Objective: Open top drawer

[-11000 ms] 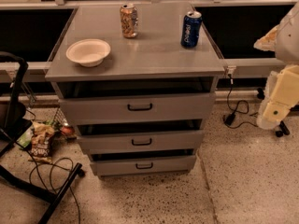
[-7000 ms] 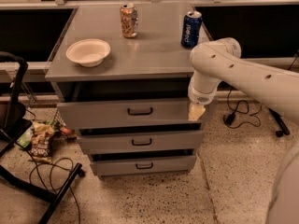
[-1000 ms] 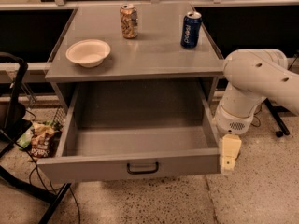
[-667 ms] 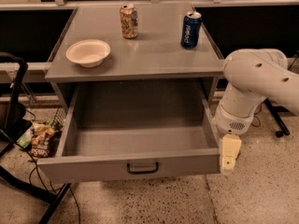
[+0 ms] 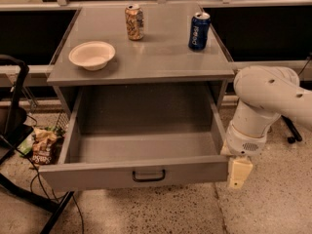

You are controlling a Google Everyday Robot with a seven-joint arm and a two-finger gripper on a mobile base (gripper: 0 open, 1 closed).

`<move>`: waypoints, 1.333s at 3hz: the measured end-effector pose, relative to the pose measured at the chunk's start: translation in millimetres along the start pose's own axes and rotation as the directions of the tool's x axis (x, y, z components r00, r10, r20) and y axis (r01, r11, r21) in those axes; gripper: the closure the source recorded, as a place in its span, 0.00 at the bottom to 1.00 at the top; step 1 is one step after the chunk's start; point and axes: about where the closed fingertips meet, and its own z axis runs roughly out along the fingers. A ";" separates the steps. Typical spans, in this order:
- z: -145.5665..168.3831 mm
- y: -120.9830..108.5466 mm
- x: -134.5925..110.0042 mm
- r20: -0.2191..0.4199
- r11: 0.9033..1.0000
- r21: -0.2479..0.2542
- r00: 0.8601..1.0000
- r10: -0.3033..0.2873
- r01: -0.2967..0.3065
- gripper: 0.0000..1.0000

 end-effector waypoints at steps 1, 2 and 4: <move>-2.4 2.1 -0.1 0.000 1.000 -0.004 1.000 0.000 0.000 0.62; -3.6 17.7 1.7 -0.016 1.000 -0.027 1.000 -0.007 0.007 0.91; -7.5 60.3 9.3 -0.056 0.996 -0.087 0.998 -0.027 0.022 0.82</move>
Offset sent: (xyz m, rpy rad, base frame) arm -0.1000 -0.0015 0.0386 -0.0656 0.1561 0.0729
